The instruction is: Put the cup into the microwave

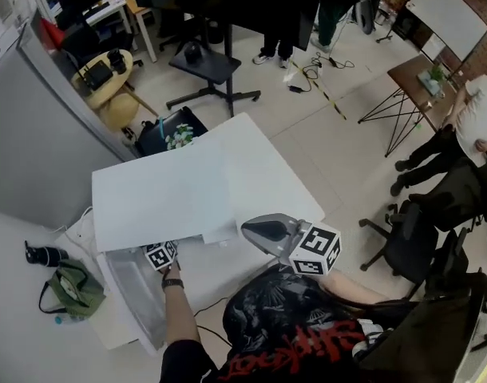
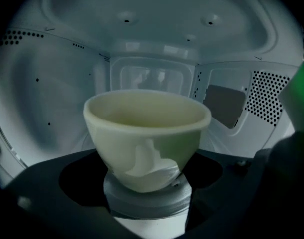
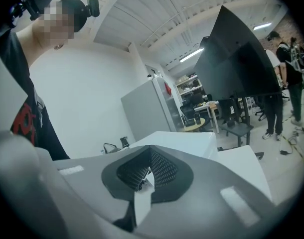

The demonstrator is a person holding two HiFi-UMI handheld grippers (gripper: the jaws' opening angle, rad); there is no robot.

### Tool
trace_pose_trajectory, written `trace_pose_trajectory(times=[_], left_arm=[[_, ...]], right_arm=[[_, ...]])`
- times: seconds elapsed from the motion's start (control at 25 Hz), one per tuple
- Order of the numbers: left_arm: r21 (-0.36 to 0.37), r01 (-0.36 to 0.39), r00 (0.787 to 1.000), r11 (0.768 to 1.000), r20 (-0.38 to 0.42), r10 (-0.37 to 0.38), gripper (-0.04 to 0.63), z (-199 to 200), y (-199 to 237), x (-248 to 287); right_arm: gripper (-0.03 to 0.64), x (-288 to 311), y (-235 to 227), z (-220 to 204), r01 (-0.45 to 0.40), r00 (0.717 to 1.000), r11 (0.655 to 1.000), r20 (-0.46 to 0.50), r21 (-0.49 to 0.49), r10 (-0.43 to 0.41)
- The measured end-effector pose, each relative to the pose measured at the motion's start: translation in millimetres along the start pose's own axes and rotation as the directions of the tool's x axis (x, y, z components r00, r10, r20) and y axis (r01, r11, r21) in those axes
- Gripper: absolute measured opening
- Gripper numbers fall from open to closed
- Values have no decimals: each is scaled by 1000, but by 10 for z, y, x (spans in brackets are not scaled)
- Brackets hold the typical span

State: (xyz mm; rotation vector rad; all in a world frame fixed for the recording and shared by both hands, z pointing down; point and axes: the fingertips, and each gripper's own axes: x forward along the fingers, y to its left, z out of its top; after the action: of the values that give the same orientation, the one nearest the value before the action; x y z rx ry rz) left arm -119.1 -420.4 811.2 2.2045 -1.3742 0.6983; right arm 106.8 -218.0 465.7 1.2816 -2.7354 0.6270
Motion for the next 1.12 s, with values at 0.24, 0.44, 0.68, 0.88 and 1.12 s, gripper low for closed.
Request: trace_pose_trajectory(times=[0.24, 0.44, 0.68, 0.88, 1.12], left_arm=[[-33, -21, 999, 999, 24, 22, 451, 9, -229, -397], [-69, -31, 993, 997, 113, 39, 449, -6, -419, -1053], [-86, 15, 964, 996, 266, 8, 443, 395, -984, -1989], [9, 119, 927, 993, 358, -114, 430, 837, -1694, -2582], [42, 220, 903, 975, 368, -220, 273, 1145, -2187, -2932]], right_arm=[[-3, -43, -56, -11, -57, 998, 998, -36, 12, 58], [-2, -170, 166, 1, -65, 997, 998, -38, 1, 65], [-2, -132, 194, 109, -124, 992, 992, -27, 5, 124], [-2, 65, 238, 165, -187, 982, 982, -33, -6, 187], [-3, 228, 408, 155, -264, 964, 963, -31, -59, 263]])
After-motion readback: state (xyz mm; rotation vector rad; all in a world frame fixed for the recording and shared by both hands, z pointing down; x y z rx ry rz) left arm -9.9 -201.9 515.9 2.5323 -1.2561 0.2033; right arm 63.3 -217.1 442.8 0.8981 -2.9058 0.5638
